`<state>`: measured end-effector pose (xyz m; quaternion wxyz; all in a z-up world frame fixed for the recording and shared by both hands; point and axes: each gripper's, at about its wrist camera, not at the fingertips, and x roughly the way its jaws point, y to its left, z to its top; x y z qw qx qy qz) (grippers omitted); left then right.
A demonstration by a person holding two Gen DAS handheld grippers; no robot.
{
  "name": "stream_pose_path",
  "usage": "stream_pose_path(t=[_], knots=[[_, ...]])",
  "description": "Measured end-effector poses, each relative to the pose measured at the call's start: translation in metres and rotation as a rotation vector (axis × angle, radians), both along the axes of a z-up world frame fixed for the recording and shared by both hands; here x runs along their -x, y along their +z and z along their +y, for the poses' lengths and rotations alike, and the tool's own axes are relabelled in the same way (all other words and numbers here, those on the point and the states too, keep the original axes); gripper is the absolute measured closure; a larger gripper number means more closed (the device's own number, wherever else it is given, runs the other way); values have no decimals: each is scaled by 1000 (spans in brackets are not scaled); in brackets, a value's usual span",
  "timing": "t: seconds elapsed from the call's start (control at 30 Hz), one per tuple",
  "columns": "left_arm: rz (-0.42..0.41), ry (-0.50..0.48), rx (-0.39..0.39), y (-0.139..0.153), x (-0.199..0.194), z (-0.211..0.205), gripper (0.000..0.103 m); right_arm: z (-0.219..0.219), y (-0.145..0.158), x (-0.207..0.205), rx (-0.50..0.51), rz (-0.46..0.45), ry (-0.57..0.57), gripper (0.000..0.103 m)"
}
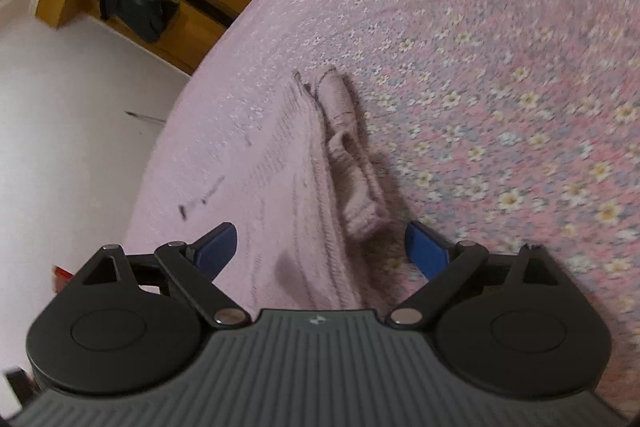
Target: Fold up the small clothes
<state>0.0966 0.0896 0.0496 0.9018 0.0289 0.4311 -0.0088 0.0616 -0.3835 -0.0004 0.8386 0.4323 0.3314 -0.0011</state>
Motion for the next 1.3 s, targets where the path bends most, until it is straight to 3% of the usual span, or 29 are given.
stream_pose_path(t=[0.2, 0.47, 0.57, 0.63, 0.7, 0.77, 0.93, 1.0, 1.13, 1.17, 1.27, 1.3], knots=[[28, 18, -38, -15, -3, -1, 50, 14, -1, -16, -23, -10, 39, 7], [64, 54, 13, -28, -5, 7, 50, 24, -4, -23, -38, -43, -2, 9], [66, 44, -4, -31, -4, 5, 50, 20, -4, -23, -42, -35, -4, 19], [71, 43, -13, -31, -3, 4, 50, 13, -4, -19, -49, -15, -20, 33], [82, 42, -10, -30, -6, 4, 50, 10, -4, -20, -48, 24, -38, 55], [99, 48, 3, -30, -11, 3, 50, 5, -5, -19, -59, 36, -28, 63], [133, 35, 8, -29, -23, 4, 50, -3, -8, -17, -78, 47, -9, 60], [142, 25, 3, -27, -28, 2, 50, 0, -9, -22, -84, 38, 1, 53], [158, 24, 7, -27, -32, 3, 50, 7, -7, -25, -33, 18, 26, 51], [158, 21, 1, -27, -32, 3, 50, 10, -7, -27, -25, 16, 27, 52], [149, 0, -24, -28, -31, 0, 50, 17, -6, -29, 16, 9, 11, 72], [146, 0, -28, -28, -31, -1, 50, 22, -7, -29, 20, 1, 7, 74]])
